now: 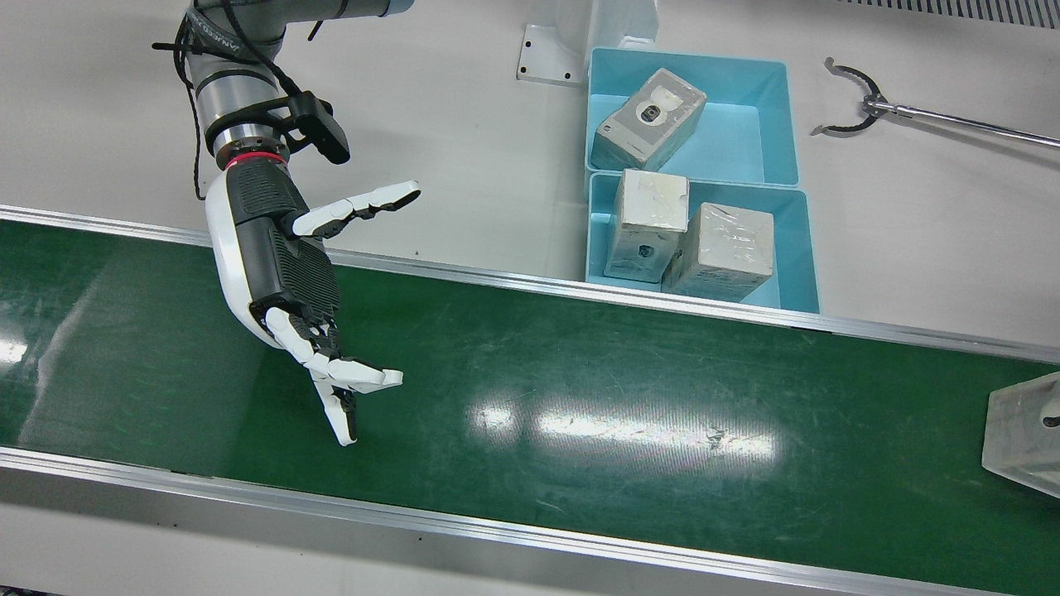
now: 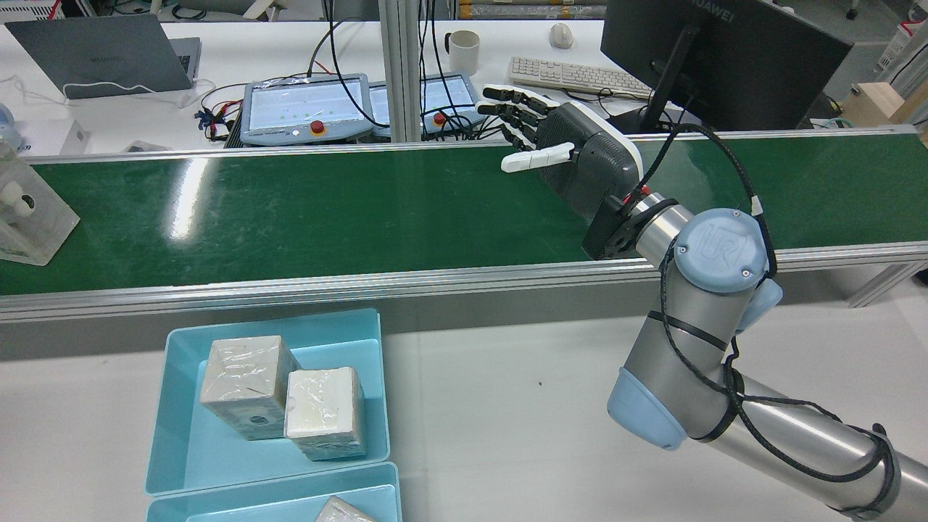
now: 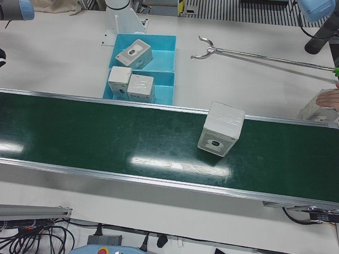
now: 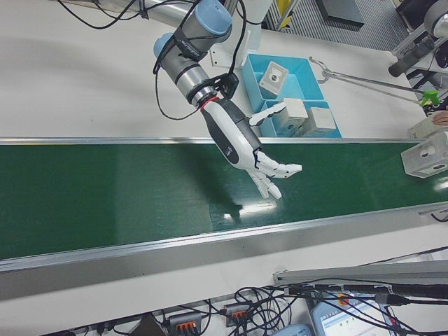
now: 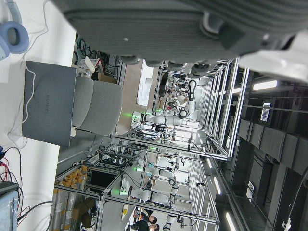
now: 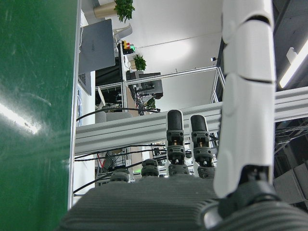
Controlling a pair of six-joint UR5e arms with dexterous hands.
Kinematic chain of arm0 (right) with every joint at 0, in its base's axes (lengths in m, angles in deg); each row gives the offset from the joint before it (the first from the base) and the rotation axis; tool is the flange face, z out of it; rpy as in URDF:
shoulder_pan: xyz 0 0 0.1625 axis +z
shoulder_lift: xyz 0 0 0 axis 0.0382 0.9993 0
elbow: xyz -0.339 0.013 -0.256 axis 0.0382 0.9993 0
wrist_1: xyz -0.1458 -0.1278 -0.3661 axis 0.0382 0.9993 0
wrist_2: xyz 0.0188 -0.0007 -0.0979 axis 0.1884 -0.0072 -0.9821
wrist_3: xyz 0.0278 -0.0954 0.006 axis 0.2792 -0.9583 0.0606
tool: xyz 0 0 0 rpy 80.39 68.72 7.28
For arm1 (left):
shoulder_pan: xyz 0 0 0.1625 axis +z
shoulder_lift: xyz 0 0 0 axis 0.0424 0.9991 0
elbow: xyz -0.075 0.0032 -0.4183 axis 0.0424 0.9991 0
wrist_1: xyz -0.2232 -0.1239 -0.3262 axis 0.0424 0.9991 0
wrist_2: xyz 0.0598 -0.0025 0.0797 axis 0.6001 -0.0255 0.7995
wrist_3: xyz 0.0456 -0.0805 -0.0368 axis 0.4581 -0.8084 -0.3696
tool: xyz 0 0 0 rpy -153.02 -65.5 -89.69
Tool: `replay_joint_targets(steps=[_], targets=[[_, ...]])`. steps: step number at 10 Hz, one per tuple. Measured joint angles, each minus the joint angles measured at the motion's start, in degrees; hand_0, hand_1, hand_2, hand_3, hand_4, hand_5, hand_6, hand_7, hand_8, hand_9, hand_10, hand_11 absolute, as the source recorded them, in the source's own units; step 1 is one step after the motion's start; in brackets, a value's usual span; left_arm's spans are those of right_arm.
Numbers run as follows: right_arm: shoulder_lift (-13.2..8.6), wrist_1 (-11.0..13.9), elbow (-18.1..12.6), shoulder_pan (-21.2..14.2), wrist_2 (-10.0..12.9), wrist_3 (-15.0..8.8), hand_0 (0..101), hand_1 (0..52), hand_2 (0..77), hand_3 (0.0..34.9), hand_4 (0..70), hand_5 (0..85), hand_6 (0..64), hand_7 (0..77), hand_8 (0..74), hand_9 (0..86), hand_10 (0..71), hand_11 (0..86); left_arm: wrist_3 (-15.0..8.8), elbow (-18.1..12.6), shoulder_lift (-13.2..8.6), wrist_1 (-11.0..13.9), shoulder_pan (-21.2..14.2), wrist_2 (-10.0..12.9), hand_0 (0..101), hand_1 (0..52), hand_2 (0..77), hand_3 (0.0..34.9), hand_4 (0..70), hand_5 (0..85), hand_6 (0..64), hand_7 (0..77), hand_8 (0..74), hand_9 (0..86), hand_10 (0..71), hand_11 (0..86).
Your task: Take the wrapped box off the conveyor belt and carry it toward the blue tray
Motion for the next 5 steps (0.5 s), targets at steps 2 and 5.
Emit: replay_joint_targets(steps=[2, 5], targets=[[-0.1, 0.0, 0.1, -0.2, 0.0, 0.0, 49, 13.6, 7.6, 6.3, 18.0, 20.2, 9.8, 27.3, 1.6, 7.1, 0.5, 2.2, 0.0, 0.0, 0.0, 0.0, 0.0, 0.0, 0, 0.0, 0.5, 0.0, 0.0, 0.5, 0.0, 0.5, 0.5, 0.0, 0.5, 0.0], [-0.2, 0.0, 0.2, -0.5, 0.1, 0.0, 49, 13.6, 7.6, 6.3, 18.5, 20.2, 9.8, 27.3, 1.6, 7.1, 0.5, 2.2, 0.0, 0.0, 0.0, 0.0, 0.0, 0.0, 0, 0.0, 0.5, 0.0, 0.0, 1.1, 0.0, 0.5, 0.5, 0.0, 0.5, 0.0]])
